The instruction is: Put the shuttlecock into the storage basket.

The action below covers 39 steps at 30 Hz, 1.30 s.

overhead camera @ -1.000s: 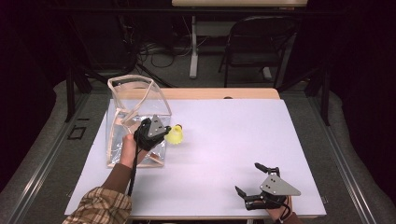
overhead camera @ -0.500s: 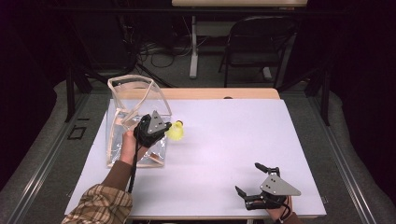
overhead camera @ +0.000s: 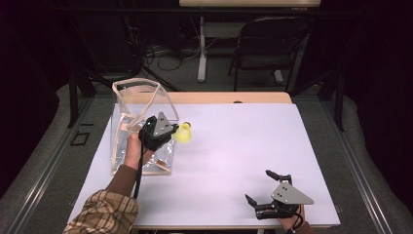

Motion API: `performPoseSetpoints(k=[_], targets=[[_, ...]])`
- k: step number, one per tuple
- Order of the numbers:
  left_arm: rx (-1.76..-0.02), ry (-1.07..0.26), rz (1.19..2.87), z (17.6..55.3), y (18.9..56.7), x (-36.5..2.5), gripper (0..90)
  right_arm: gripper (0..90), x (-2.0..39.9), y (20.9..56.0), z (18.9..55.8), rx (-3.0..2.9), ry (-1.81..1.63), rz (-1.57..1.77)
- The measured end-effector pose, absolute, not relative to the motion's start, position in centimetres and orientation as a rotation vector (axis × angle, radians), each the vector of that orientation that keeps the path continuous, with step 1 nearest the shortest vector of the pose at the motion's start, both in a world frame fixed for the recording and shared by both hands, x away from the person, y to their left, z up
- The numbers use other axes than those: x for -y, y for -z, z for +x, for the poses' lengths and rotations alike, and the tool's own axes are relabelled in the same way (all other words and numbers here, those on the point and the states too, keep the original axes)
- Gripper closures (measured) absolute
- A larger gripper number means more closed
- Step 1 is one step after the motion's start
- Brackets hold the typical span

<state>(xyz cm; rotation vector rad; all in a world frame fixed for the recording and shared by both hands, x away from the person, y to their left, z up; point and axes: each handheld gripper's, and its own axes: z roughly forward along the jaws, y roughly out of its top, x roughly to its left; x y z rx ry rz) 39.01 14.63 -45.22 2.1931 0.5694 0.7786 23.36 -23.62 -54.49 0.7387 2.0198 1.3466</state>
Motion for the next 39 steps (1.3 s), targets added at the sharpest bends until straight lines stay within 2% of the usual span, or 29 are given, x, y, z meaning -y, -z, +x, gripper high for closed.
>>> performPoseSetpoints(k=[39], targets=[[-0.57,-0.806,2.188,40.4,43.5,-14.5,89.4,0.0,23.7,54.5,23.3,-2.015,-1.352,0.746]])
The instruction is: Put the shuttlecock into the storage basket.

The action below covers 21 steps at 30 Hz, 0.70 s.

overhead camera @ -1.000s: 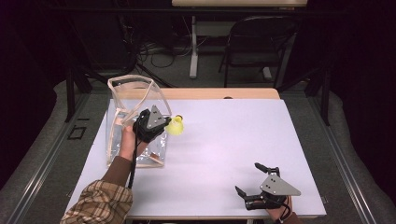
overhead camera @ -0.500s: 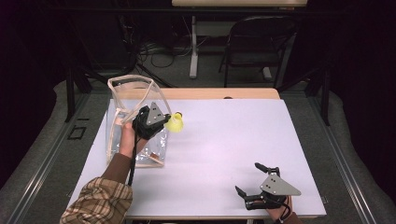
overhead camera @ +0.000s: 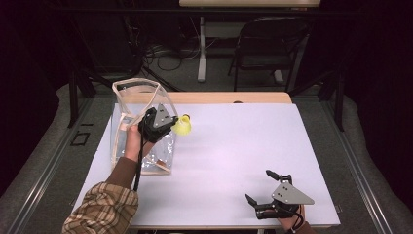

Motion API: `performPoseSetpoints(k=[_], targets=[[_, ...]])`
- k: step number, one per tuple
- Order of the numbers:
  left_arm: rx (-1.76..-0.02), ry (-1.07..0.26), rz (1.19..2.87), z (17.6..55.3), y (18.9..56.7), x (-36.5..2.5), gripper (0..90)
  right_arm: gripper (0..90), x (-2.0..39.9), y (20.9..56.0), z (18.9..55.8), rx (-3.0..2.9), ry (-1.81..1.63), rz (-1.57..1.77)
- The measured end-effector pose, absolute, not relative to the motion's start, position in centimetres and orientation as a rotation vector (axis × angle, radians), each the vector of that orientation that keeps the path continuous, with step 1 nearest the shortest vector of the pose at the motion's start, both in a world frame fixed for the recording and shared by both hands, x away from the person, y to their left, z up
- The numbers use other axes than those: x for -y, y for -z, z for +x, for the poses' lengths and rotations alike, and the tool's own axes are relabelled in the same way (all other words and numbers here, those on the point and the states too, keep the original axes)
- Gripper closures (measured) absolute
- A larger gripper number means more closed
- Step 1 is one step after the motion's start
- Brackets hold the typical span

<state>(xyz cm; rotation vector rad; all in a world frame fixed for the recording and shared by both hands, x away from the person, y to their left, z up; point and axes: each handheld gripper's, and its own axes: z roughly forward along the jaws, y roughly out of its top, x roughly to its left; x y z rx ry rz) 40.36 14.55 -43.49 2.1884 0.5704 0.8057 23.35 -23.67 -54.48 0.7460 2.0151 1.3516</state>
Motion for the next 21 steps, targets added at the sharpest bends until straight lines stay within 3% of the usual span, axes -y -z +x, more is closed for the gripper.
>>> performPoseSetpoints(k=[21], targets=[[-0.555,-0.81,2.17,40.6,42.2,-14.4,89.6,0.0,23.7,54.5,23.3,-2.016,-1.353,0.744]])
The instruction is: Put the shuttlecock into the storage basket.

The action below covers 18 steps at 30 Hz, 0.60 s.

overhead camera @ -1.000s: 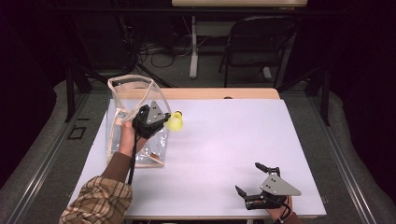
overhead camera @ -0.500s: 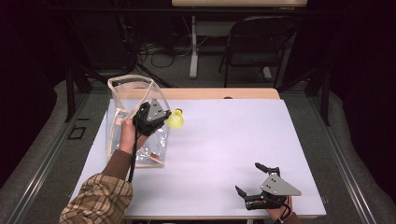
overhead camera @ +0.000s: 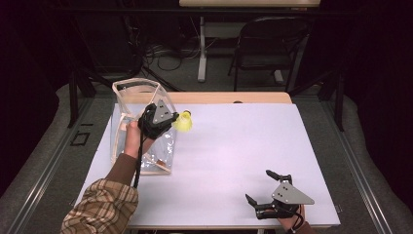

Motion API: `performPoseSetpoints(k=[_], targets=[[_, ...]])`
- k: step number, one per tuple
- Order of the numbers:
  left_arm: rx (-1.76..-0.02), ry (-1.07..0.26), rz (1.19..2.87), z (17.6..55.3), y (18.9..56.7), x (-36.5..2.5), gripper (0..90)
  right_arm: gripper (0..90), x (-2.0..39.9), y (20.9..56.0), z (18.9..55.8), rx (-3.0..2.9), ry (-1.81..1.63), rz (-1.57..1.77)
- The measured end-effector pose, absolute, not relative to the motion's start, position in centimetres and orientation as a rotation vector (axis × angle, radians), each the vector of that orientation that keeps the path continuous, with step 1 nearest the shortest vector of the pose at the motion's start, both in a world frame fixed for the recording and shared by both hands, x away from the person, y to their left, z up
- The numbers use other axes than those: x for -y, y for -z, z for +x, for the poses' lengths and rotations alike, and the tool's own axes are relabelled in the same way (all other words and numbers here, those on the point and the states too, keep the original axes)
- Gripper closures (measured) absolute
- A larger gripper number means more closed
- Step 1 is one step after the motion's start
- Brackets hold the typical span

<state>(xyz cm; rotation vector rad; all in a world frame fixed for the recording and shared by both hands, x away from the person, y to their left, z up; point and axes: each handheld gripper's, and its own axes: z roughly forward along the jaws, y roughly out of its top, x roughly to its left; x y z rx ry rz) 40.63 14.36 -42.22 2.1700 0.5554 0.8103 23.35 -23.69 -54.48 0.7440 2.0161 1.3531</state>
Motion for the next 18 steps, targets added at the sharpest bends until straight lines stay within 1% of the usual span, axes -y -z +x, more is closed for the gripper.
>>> performPoseSetpoints(k=[18], targets=[[-0.544,-0.808,2.166,40.97,41.48,-14.33,89.8,0.0,23.69,54.45,23.31,-2.013,-1.355,0.745]])
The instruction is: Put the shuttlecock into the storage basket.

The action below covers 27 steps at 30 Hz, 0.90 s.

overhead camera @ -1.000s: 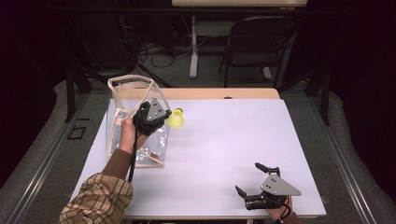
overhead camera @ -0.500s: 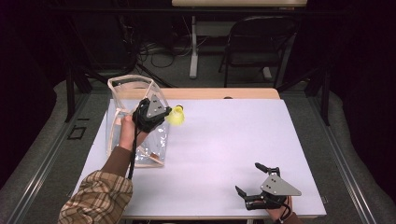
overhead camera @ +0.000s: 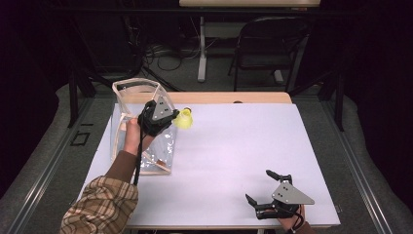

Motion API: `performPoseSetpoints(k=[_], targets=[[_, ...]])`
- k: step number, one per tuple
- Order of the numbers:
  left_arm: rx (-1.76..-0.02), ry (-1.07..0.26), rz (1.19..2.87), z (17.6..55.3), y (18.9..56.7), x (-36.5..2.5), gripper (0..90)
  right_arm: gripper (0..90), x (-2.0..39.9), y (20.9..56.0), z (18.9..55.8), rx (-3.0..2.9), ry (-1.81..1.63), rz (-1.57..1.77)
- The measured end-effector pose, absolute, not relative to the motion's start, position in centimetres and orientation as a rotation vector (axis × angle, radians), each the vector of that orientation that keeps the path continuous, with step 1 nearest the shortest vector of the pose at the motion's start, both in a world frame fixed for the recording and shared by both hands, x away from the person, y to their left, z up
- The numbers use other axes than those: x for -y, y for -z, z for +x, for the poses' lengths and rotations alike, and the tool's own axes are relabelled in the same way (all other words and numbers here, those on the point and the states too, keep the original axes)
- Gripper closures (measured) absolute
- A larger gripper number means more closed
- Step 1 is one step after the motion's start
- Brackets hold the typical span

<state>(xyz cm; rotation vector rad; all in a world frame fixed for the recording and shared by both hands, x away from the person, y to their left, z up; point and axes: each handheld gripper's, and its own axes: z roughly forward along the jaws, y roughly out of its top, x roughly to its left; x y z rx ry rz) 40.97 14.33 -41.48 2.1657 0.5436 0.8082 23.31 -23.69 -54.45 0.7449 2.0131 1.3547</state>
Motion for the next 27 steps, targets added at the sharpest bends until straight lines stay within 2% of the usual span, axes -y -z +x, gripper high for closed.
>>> performPoseSetpoints(k=[27], targets=[[-0.522,-0.855,2.138,41.5,38.7,-14.6,89.8,0.0,23.7,54.4,23.3,-2.011,-1.353,0.744]])
